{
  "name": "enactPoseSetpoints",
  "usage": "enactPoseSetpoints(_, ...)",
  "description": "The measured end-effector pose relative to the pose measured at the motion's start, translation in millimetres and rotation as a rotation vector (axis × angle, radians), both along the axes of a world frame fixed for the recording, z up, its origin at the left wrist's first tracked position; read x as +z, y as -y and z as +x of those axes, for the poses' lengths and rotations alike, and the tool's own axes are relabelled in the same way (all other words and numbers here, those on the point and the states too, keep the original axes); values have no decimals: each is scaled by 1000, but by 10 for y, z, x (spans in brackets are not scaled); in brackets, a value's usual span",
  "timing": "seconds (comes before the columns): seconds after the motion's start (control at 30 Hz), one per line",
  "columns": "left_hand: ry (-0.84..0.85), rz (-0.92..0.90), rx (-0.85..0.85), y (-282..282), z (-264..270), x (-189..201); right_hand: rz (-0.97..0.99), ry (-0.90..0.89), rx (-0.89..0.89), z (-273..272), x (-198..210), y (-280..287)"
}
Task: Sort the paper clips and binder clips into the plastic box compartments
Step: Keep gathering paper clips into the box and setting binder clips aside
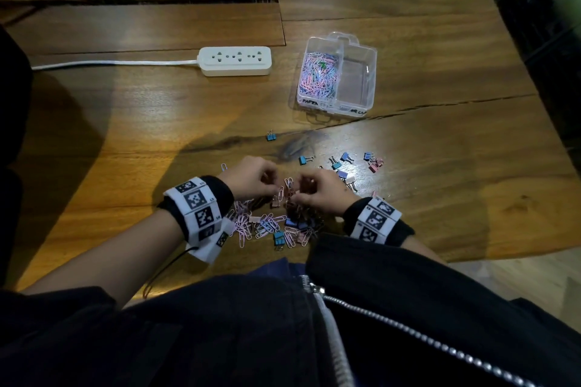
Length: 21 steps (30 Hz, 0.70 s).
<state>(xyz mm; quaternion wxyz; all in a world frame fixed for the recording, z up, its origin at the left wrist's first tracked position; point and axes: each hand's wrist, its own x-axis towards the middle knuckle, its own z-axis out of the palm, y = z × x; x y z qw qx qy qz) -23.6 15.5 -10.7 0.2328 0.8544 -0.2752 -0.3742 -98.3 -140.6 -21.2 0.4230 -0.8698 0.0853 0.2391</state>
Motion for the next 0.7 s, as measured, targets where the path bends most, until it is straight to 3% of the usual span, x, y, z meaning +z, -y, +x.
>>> enactPoseSetpoints(0.07, -57, -58, 52, 21, 53, 42, 42, 53, -111, 17, 49, 74)
enactPoseSetpoints(0.2, -179, -73, 50, 49, 121, 93, -116, 121, -147, 61, 43, 201)
enactPoseSetpoints(0.3, -109, -88, 86, 67, 146, 71, -232, 196, -140, 45, -2, 218)
enactPoseSetpoints(0.43, 147, -116, 186, 154, 184, 31, -345, 308, 28, -20, -40, 78)
enactPoseSetpoints(0.57, 151, -63, 131, 119, 160, 8, -324, 234, 266, -19, -109, -155)
enactPoseSetpoints(0.7, 139, 89, -43, -61, 101, 68, -338, 230, 329, -1, -150, -249)
